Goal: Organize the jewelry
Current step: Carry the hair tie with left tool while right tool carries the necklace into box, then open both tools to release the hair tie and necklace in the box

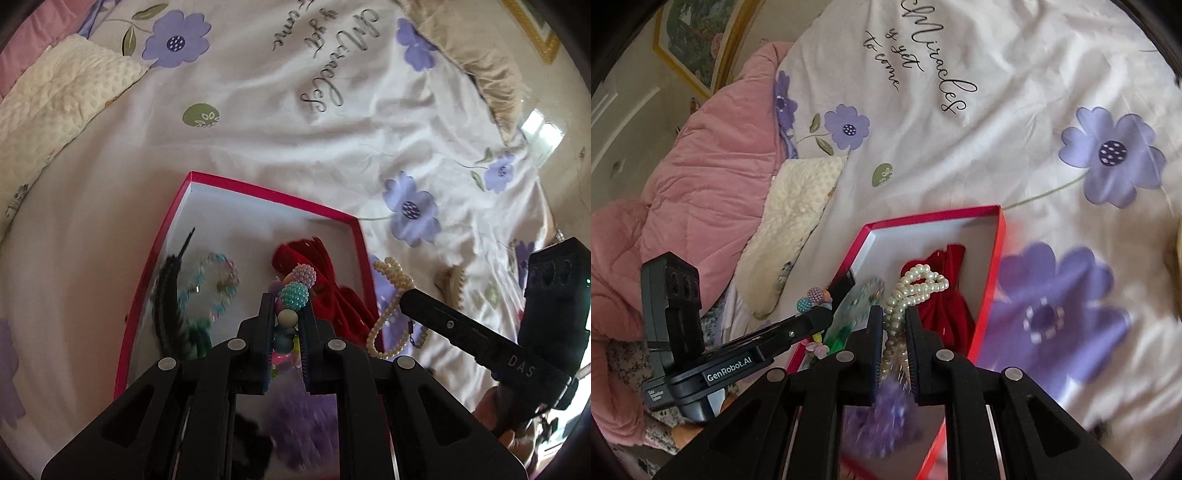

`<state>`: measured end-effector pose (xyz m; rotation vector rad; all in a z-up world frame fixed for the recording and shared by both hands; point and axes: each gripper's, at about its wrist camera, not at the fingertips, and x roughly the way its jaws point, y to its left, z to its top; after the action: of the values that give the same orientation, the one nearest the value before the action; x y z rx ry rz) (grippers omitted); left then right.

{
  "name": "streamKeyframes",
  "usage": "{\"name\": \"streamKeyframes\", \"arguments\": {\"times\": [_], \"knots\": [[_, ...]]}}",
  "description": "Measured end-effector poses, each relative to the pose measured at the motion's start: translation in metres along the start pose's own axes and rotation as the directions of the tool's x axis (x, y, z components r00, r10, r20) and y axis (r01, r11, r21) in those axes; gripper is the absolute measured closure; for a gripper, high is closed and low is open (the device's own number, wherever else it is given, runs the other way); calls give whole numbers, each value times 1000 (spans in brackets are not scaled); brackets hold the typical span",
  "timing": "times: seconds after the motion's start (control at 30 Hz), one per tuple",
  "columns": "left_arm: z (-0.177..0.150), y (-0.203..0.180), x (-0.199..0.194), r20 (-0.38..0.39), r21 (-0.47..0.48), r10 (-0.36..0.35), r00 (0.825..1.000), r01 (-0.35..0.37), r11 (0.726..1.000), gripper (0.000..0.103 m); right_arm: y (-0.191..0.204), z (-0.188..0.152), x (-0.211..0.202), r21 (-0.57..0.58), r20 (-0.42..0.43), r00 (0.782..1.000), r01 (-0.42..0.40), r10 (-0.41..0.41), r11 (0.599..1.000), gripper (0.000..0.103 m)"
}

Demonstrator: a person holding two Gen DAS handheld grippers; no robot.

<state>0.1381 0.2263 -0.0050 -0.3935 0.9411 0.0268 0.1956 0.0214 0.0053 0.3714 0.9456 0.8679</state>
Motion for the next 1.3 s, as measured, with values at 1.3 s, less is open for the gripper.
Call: {"name": "streamKeyframes", "arguments": {"times": [1.3], "knots": [[17,2,74,-122,28,146,982,-144,989,77,-42,29,78,53,-115,992,55,-49,997,86]]}}
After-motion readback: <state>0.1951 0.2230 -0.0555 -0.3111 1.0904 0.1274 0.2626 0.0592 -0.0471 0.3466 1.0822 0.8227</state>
